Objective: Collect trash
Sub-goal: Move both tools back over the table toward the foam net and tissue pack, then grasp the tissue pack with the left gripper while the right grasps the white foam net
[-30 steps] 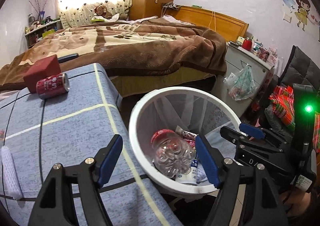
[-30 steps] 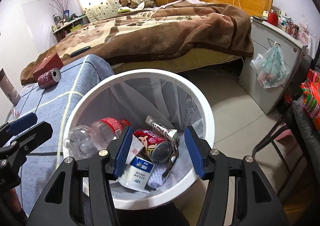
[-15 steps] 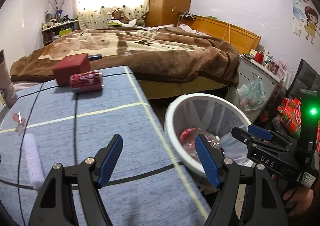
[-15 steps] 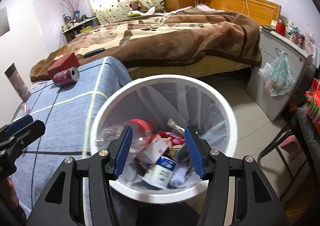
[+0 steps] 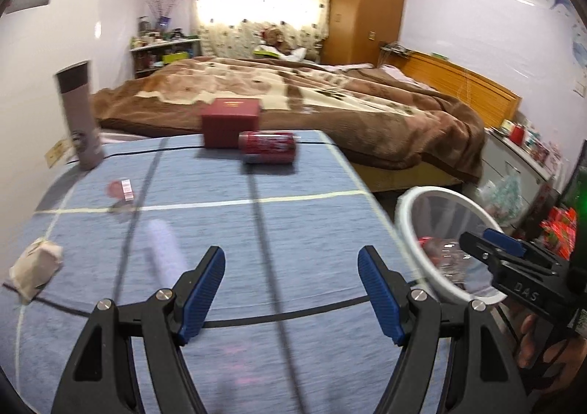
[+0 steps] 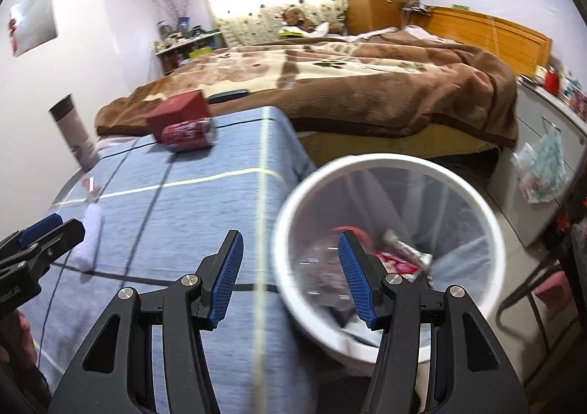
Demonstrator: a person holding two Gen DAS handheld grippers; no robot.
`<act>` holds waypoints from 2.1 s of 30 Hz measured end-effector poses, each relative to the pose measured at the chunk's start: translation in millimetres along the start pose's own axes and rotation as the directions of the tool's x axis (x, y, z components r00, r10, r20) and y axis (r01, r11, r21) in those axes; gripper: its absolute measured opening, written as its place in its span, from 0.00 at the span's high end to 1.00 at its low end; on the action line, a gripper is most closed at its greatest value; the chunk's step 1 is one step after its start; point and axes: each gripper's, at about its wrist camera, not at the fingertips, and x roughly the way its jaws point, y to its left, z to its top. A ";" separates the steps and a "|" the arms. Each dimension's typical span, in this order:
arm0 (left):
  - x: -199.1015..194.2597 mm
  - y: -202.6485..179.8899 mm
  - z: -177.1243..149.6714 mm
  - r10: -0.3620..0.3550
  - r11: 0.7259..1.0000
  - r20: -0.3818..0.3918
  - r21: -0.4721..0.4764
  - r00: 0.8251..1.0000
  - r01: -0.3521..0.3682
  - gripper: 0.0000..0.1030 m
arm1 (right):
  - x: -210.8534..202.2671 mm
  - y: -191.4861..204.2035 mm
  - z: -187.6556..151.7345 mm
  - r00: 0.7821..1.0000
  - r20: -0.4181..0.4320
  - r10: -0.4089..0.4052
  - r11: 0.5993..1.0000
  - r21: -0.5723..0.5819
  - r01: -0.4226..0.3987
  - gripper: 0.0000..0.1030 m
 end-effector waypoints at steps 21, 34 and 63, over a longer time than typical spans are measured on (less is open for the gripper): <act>-39.3 134.9 -21.6 0.185 0.973 0.013 -0.146 0.983 -0.181 0.25 | 15.1 129.8 -1.2 0.987 -0.052 0.155 0.962 -0.220 -0.163 0.46; -45.5 206.7 -26.9 0.256 0.956 -0.018 -0.143 0.967 -0.256 0.25 | 40.0 190.4 -7.3 0.971 -0.128 0.204 0.936 -0.264 -0.232 0.46; 5.7 274.7 -32.7 0.191 0.976 -0.176 -0.073 0.966 -0.206 0.23 | 65.1 230.4 -20.6 0.967 -0.208 0.149 0.928 -0.307 -0.209 0.46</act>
